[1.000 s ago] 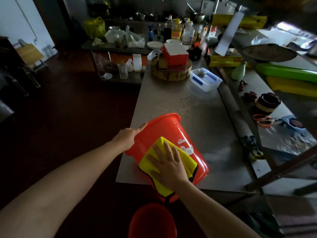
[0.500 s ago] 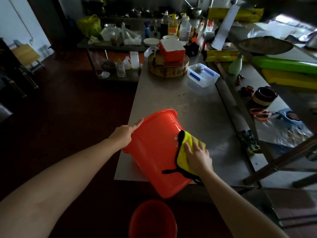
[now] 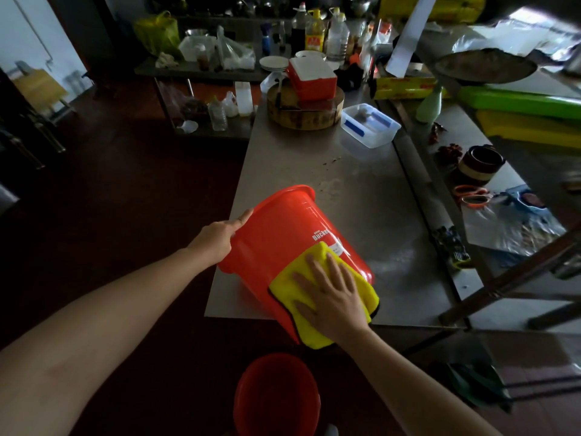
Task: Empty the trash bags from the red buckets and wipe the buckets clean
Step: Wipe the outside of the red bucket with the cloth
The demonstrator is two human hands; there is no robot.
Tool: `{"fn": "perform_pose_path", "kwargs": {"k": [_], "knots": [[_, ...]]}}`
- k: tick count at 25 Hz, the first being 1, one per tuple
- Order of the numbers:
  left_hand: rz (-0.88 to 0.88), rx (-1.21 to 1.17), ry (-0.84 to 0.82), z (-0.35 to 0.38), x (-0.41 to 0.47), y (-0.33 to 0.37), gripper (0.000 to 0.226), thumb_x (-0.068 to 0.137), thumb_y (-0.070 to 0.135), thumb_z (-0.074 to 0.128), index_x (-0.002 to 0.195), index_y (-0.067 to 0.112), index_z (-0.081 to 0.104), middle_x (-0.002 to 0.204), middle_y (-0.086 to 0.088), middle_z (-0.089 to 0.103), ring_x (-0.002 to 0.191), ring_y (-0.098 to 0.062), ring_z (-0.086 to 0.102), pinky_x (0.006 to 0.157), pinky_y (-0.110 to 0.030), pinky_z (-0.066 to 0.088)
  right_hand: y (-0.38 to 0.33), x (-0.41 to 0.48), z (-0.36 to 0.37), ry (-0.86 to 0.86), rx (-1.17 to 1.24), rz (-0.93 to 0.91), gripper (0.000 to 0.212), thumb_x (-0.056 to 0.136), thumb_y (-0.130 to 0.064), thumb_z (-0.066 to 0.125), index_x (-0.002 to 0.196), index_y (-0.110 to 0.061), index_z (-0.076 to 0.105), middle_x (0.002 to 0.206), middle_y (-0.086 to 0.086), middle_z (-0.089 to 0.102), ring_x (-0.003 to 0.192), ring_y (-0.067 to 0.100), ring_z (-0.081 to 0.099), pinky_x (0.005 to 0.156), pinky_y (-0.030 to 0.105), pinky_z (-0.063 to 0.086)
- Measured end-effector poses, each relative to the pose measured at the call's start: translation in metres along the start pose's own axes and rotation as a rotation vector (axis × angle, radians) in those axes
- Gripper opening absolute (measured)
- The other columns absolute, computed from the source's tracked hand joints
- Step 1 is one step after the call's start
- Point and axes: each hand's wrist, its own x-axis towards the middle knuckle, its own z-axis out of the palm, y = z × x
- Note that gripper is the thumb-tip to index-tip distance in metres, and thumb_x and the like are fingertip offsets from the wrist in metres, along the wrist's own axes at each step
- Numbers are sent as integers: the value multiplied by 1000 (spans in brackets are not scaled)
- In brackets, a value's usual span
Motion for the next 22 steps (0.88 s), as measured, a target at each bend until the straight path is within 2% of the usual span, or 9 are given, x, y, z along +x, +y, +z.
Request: {"fn": "perform_pose_path", "kwargs": {"k": [4,7,10,12,14,16,19,20,22], "knots": [[-26,-5,4,-2,3,9,83,103,3,34,146,65,-1,132,-4,60,80,-7,63,67,-23,58,41,0,-12,-22,225,380,68,90,-80,31,153,-55,23,168,-12,14,156,25,11,120,51,24],[-43,-53,-43,-7,4,9,73,106,13,36,145,65,4,131,-7,63,69,-3,59,63,-20,54,45,3,-12,-49,343,514,74,88,-83,22,154,-52,22,169,-8,11,156,29,8,121,53,20],[-27,-112,-104,-17,0,7,63,107,22,39,148,60,10,116,-10,68,53,-4,54,49,-18,45,23,-13,-1,25,167,281,67,95,-75,34,155,-47,27,169,1,14,155,40,5,121,60,17],[0,-144,-136,-21,0,6,64,107,22,41,148,59,10,114,-13,68,53,-6,53,51,-20,46,7,-20,4,9,7,54,64,98,-70,38,156,-45,29,169,2,14,154,43,3,119,66,19],[21,-151,-156,-22,0,3,69,106,19,42,146,64,8,122,-11,64,59,-8,58,56,-23,51,-7,-10,5,-4,-86,-96,62,99,-67,41,155,-44,31,169,1,14,154,44,3,117,68,22],[50,-152,-162,-20,4,-2,74,105,17,43,143,69,7,136,-8,58,71,-13,66,67,-29,59,-21,17,5,-28,-109,-149,60,99,-64,42,154,-43,34,169,0,14,154,44,3,118,68,20],[77,-184,-186,-19,9,-5,77,104,14,43,142,71,8,140,-3,54,80,-16,68,77,-35,61,-41,68,6,-72,-123,-143,59,99,-61,42,154,-41,34,170,-1,11,154,42,-3,120,66,17],[77,-189,-196,-21,10,-5,79,103,12,43,141,71,8,139,-3,55,85,-16,68,77,-34,61,-48,86,5,-75,-116,-124,59,99,-61,43,154,-40,35,170,0,11,154,41,-5,120,65,17],[76,-174,-210,-26,12,-4,83,100,5,43,145,66,10,129,-4,58,80,-17,66,63,-26,57,-58,118,0,-75,-96,-76,61,98,-61,43,154,-39,35,170,0,12,155,40,-7,121,64,15]]}}
